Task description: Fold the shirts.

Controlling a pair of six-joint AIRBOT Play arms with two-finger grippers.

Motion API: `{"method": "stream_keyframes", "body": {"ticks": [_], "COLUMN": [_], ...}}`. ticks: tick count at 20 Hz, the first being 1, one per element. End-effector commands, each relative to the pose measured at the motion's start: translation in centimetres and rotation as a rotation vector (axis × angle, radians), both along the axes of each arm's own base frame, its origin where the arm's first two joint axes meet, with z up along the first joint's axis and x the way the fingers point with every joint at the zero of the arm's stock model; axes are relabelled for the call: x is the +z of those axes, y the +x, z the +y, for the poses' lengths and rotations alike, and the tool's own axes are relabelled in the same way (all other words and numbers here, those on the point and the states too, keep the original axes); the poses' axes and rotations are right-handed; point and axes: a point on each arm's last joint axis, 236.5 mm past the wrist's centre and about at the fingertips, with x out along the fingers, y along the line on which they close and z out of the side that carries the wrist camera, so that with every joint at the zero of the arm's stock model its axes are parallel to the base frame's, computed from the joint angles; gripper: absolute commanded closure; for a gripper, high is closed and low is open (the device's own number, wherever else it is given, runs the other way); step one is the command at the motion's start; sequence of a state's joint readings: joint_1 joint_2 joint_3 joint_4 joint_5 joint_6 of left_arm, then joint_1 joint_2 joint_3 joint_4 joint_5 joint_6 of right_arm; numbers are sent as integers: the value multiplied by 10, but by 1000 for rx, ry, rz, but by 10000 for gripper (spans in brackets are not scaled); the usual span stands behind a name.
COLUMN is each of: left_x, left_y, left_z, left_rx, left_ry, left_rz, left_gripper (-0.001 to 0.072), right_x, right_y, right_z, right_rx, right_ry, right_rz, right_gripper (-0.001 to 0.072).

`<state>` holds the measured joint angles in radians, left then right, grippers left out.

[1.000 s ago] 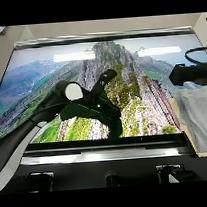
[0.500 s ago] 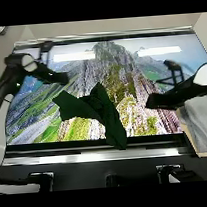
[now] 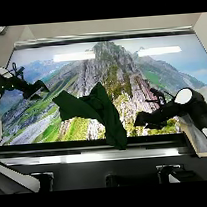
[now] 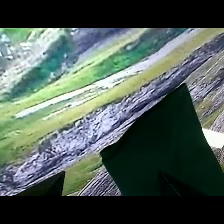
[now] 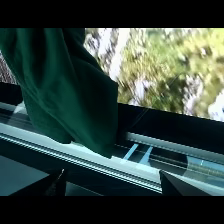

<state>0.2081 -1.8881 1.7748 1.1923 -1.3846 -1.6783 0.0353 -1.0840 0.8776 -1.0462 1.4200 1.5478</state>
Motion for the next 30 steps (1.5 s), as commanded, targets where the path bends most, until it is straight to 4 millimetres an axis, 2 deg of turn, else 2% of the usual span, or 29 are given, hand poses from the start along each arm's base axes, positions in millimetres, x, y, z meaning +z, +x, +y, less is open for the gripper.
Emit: {"method": "stream_keyframes", "body": {"ticks": [1,4,8,10,11,14,15,16,17,18,19,21,22,23,24,25,26,27,28,29,30], "left_x": [-33,-45,-53,-53,-53,-47,-43,-38,-32,-23,-10,40,78,128,188,248,316,376,429,476,512], "left_y": [-8,-10,-12,-10,-10,-10,-9,-9,-7,-4,1,21,32,42,46,42,26,1,-30,-68,-105], "left_z": [-18,-34,-44,-45,-45,-45,-45,-45,-45,-44,-43,-39,-36,-33,-30,-29,-30,-34,-40,-45,-51], "left_rx": [-45,-79,-100,-103,-104,-128,-139,-153,-158,-173,-185,-197,-185,-163,-135,-107,-77,-53,-38,-29,-26], "left_ry": [-50,-53,-55,-53,-53,-50,-47,-44,-40,-32,-19,28,58,94,129,160,182,188,190,204,214], "left_rz": [77,101,118,109,110,94,81,67,51,19,-28,-198,-310,-453,-609,-760,-923,-1067,-1195,-1312,-1406], "left_gripper": [12,12,304,583,668,680,680,680,680,680,681,681,681,681,681,681,681,681,681,681,681], "right_x": [-14,-37,-66,-75,-79,-91,-96,-99,-100,-96,-85,-43,-12,25,75,136,200,269,343,403,453], "right_y": [-8,-19,-39,-46,-49,-53,-50,-46,-40,-33,-23,12,38,66,94,114,124,122,108,87,62], "right_z": [4,12,40,57,68,100,110,116,120,121,121,104,83,55,17,-24,-59,-86,-105,-115,-121], "right_rx": [-10,1,70,93,99,112,98,75,61,44,42,39,-4,-65,-144,-213,-286,-363,-441,-495,-536], "right_ry": [17,5,-18,0,23,66,74,76,75,81,92,79,47,1,-60,-130,-192,-224,-232,-223,-214], "right_rz": [26,43,67,101,115,127,117,105,75,56,22,-122,-227,-349,-511,-701,-888,-1078,-1280,-1444,-1581], "right_gripper": [9,9,6,6,6,9,33,169,504,667,666,666,666,666,666,666,666,666,666,666,666]}}
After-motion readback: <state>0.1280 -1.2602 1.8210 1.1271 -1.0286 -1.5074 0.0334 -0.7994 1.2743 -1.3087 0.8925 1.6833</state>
